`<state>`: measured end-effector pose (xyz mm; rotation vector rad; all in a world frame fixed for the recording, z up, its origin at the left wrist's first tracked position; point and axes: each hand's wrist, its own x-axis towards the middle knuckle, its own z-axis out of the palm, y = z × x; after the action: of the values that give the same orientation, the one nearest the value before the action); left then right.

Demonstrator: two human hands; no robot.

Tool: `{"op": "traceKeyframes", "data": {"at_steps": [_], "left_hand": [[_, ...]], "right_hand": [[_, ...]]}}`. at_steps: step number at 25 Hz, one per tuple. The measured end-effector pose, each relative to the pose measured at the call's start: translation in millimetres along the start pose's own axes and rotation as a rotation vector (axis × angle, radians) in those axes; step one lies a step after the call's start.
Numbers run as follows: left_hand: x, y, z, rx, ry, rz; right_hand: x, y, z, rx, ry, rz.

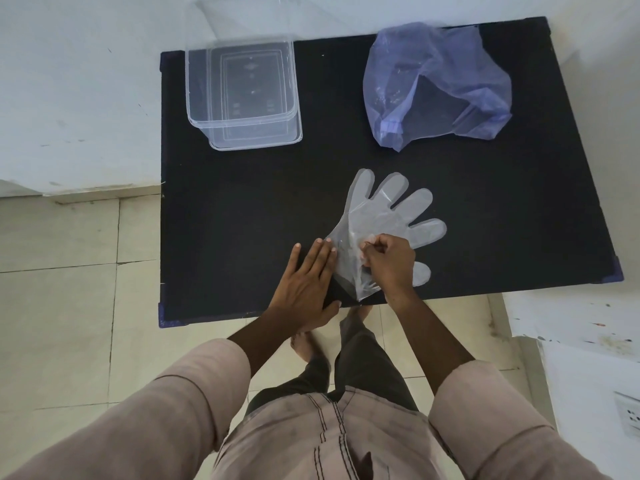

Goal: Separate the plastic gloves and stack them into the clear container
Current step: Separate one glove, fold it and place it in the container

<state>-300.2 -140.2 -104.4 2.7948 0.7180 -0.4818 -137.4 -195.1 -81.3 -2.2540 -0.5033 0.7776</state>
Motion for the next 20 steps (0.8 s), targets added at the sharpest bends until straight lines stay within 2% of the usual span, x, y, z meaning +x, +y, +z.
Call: {"op": "traceKeyframes", "data": {"at_steps": [4, 8, 11, 20], "left_hand": [[-10.9, -13.1, 5.6, -0.016, 0.097, -0.072], [-11.4, -6.4, 0.0, -0.069, 0.196, -0.005], [-5.6, 8.3, 2.5, -0.069, 0.144, 0.092], [6.8, 11.5, 14.9, -0.107, 0.036, 0.035]], "right_hand": [[0.1, -1.0, -4.6, -0.019, -0.013, -0.024], [-1.4, -1.2, -4.0, -0.019, -0.014, -0.032], [-2.6, -0.4, -5.5, -0.036, -0.007, -0.029], [-1.3, -3.5, -17.8, -0.091, 0.000, -0.067]]}}
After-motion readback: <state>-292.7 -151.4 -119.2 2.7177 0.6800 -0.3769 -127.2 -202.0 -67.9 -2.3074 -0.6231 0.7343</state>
